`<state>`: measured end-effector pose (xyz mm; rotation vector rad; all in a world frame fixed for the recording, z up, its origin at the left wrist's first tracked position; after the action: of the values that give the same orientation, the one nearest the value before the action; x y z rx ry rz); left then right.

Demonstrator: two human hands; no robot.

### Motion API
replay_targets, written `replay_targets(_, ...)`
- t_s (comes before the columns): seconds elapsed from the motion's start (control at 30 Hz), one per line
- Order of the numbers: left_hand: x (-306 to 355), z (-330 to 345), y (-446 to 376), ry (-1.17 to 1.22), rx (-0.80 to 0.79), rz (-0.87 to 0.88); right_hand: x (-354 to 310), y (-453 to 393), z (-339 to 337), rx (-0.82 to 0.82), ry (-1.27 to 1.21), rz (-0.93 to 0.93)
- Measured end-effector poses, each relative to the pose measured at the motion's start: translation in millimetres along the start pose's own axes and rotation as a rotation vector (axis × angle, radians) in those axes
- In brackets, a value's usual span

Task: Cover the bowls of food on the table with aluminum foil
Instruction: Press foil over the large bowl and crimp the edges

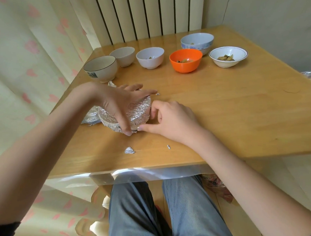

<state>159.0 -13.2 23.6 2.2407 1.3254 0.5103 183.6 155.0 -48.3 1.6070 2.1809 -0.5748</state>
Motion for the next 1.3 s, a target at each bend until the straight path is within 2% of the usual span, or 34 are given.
replay_targets(0.13, -2.5, 2.4, -1.0, 0.022, 0.057, 0.047, -0.9, -9.3, -2.4, -0.029, -0.071, 0.03)
replay_targets(0.27, -1.2, 2.5, -0.5, 0.003, 0.053, 0.014, -0.9, -24.3, -14.3, -0.09, -0.069, -0.001)
replay_targets(0.47, -3.8, 4.9, -1.8, 0.028, 0.065, 0.018, -14.5, -48.5, -31.9, -0.106, 0.17, -0.031)
replay_targets(0.57, -3.4, 5.3, -1.3, 0.027, 0.071, 0.025, -18.2, -51.1, -34.0, -0.127, 0.199, -0.048)
replay_targets(0.77, 3.0, 4.4, -4.0, 0.037, 0.097, -0.072, -0.1, -16.5, -19.6, 0.027, 0.104, 0.076)
replay_targets(0.9, 5.9, 7.0, -3.5, 0.076, 0.071, -0.14, 9.6, 10.2, -6.4, -0.044, 0.118, 0.092)
replay_targets(1.1, 7.5, 7.1, 6.7, -0.061, -0.008, -0.077, -4.5, 13.4, 3.7, 0.004, 0.118, 0.088)
replay_targets(1.3, 11.6, 16.5, 3.3, -0.086, 0.102, -0.01, -13.8, 6.9, 11.9, 0.09, 0.21, -0.03)
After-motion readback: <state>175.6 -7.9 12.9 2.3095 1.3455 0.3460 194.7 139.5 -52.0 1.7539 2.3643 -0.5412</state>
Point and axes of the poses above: each hand's wrist, its own y-axis away from the middle knuckle, its own z-axis out of the palm, x = y × z, the point moved 1 cm from there along -y, towards the middle knuckle, and after that the axes turned 13 degrees about z, right-handed, at the moved point
